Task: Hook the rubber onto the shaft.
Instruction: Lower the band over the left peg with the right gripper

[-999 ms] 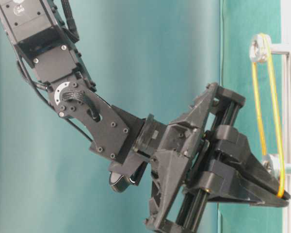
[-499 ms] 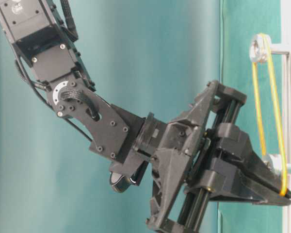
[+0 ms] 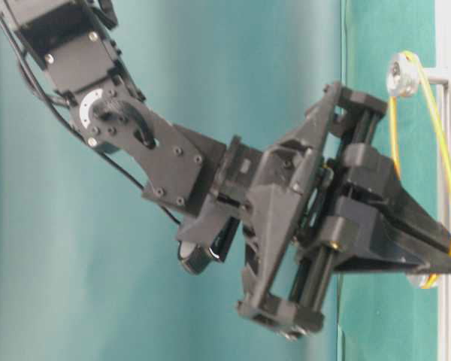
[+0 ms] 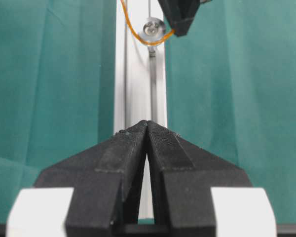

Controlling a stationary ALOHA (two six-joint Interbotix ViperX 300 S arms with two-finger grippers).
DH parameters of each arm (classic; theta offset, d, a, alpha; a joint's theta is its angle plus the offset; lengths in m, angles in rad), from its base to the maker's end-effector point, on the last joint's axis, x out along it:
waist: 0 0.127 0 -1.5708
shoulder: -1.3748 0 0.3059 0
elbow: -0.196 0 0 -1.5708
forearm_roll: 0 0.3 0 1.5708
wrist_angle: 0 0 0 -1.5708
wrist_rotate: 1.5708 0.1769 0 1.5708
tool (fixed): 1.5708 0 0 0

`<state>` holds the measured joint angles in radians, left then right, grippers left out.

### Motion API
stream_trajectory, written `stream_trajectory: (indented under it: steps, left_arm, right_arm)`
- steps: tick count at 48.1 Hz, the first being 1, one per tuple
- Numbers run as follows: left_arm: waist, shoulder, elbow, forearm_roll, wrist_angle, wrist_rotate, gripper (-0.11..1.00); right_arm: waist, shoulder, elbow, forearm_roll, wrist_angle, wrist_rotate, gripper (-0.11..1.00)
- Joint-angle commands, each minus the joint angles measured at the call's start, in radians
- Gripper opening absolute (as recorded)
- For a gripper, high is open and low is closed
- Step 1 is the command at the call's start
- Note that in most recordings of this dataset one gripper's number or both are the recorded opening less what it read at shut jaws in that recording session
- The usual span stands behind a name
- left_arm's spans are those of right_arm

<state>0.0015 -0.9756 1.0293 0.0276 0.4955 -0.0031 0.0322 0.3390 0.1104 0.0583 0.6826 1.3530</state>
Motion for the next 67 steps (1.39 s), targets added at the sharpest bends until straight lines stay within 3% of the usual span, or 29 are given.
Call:
stream_trajectory:
  steps: [1,36,67]
  left_arm:
    - [0.002,0.005,-0.032,0.002,-0.005,0.0,0.0]
    - [0.002,0.005,-0.032,0.003,-0.005,-0.003,0.0]
    - [0.002,0.005,-0.032,0.003,-0.005,-0.003,0.0]
  right_arm:
    - [0.003,-0.052,0.005,-0.008,0.002,0.0,0.07]
    - [0.003,-0.129,0.1,-0.103,0.003,0.002,0.07]
    - [0.003,-0.16,0.144,-0.107,-0.003,-0.043,0.07]
